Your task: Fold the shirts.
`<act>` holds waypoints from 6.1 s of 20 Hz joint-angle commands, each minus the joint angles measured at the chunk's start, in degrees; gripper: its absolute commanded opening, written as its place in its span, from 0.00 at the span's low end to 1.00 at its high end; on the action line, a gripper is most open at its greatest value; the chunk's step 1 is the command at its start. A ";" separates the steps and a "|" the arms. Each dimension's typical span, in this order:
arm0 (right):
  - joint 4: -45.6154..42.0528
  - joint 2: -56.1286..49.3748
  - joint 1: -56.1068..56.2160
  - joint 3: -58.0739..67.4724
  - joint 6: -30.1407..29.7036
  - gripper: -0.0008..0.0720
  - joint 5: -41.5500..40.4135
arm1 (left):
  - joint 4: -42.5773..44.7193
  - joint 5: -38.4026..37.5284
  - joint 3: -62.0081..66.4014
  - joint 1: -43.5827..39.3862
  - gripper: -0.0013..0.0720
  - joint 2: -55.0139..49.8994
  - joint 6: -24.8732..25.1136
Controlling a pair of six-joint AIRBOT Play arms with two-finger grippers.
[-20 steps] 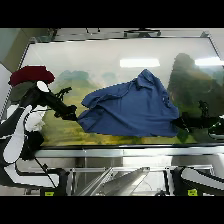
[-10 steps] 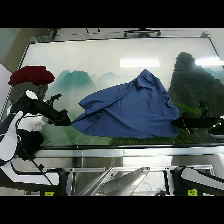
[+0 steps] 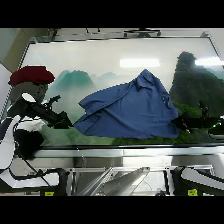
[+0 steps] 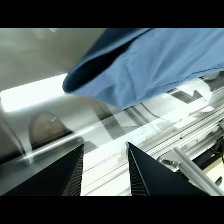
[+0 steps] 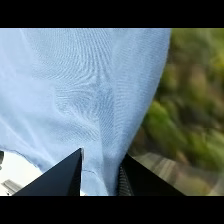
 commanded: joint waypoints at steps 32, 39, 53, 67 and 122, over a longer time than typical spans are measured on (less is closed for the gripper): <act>2.93 -2.80 6.58 1.81 -2.23 0.04 8.68 | -12.22 3.04 3.87 -15.76 0.04 -6.10 2.29; 42.38 18.53 2.58 32.22 -5.57 0.04 20.09 | -56.30 -0.57 14.25 -2.05 0.04 21.86 12.41; 24.22 23.30 3.10 52.43 -4.72 0.04 -0.11 | -40.13 8.11 24.44 16.15 0.05 30.03 9.88; 9.99 -27.54 17.94 53.18 -0.33 0.04 -6.34 | -15.28 17.62 48.35 -7.26 0.03 -28.46 5.95; -26.40 15.82 13.73 2.36 27.23 0.33 0.00 | 11.04 11.93 -11.98 -0.59 0.81 14.91 -6.45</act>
